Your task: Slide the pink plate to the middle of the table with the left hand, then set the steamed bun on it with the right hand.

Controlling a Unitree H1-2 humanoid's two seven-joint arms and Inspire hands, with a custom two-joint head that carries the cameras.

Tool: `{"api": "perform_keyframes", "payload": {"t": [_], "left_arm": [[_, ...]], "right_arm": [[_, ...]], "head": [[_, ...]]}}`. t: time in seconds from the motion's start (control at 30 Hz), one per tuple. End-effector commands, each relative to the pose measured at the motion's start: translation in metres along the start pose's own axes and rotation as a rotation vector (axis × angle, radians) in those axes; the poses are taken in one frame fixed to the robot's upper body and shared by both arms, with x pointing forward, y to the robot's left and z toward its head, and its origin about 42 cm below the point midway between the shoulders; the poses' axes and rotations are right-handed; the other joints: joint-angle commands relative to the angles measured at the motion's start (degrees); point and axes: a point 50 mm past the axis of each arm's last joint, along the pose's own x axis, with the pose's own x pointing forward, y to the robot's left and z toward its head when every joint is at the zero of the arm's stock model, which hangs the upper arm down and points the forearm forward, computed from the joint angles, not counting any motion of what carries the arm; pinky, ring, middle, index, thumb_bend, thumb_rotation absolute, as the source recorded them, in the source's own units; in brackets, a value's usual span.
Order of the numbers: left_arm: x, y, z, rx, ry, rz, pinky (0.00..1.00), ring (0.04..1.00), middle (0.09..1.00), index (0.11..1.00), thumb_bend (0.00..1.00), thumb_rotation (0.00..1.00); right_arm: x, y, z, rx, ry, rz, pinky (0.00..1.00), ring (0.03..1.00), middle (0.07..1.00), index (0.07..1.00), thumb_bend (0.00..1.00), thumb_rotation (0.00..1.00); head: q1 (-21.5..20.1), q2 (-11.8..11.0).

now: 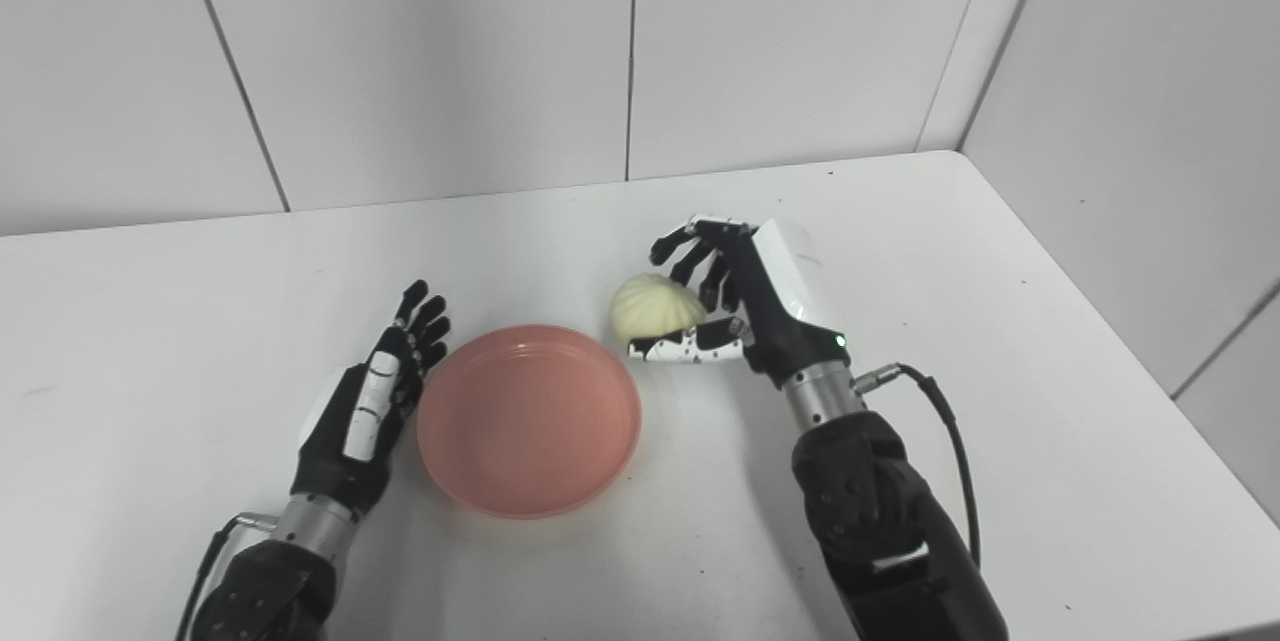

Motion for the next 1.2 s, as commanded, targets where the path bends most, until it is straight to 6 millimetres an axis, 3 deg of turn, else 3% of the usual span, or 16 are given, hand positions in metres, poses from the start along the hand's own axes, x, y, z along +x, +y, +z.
{"api": "perform_keyframes", "payload": {"t": [0.0,0.1,0.3,0.5,0.73,0.97,1.17], "left_arm": [[-0.004,-0.01,-0.007,-0.008,0.022,-0.001,0.98,0.982,0.986,0.996,0.64,1.0],[-0.003,-0.011,-0.008,-0.003,0.025,-0.002,0.98,0.978,0.982,0.993,0.65,1.0],[-0.002,-0.015,-0.007,-0.017,0.032,-0.009,1.0,0.987,0.986,0.998,0.66,1.0],[-0.001,-0.018,-0.007,-0.021,0.037,-0.008,0.99,0.983,0.985,0.994,0.67,1.0],[0.0,-0.02,-0.006,-0.019,0.033,-0.021,0.99,0.989,0.992,0.998,0.68,1.0],[0.0,-0.022,-0.007,-0.017,0.04,-0.017,0.97,0.98,0.982,0.988,0.7,1.0],[0.001,-0.022,-0.006,-0.013,0.045,-0.02,0.96,0.975,0.981,0.985,0.7,1.0]], "right_arm": [[0.005,-0.003,0.022,0.007,-0.098,-0.017,0.15,0.217,0.398,0.49,0.51,0.0],[0.003,0.006,0.024,0.019,-0.101,0.008,0.14,0.197,0.39,0.486,0.51,0.0],[-0.008,0.033,0.005,0.019,-0.128,0.057,0.16,0.228,0.394,0.489,0.52,0.0],[-0.017,0.054,-0.006,0.033,-0.161,0.081,0.27,0.321,0.436,0.497,0.52,0.0],[-0.025,0.073,-0.01,0.01,-0.202,0.104,0.18,0.252,0.435,0.496,0.52,0.0],[-0.027,0.081,-0.014,0.026,-0.191,0.129,0.35,0.415,0.501,0.474,0.52,0.0],[-0.027,0.084,-0.011,0.013,-0.208,0.101,0.37,0.442,0.505,0.471,0.52,0.0]], "head": [[0.4,0.1],[0.8,0.2],[2.7,1.0],[4.2,1.3],[5.3,2.0],[5.9,2.3],[5.7,2.2]]}}
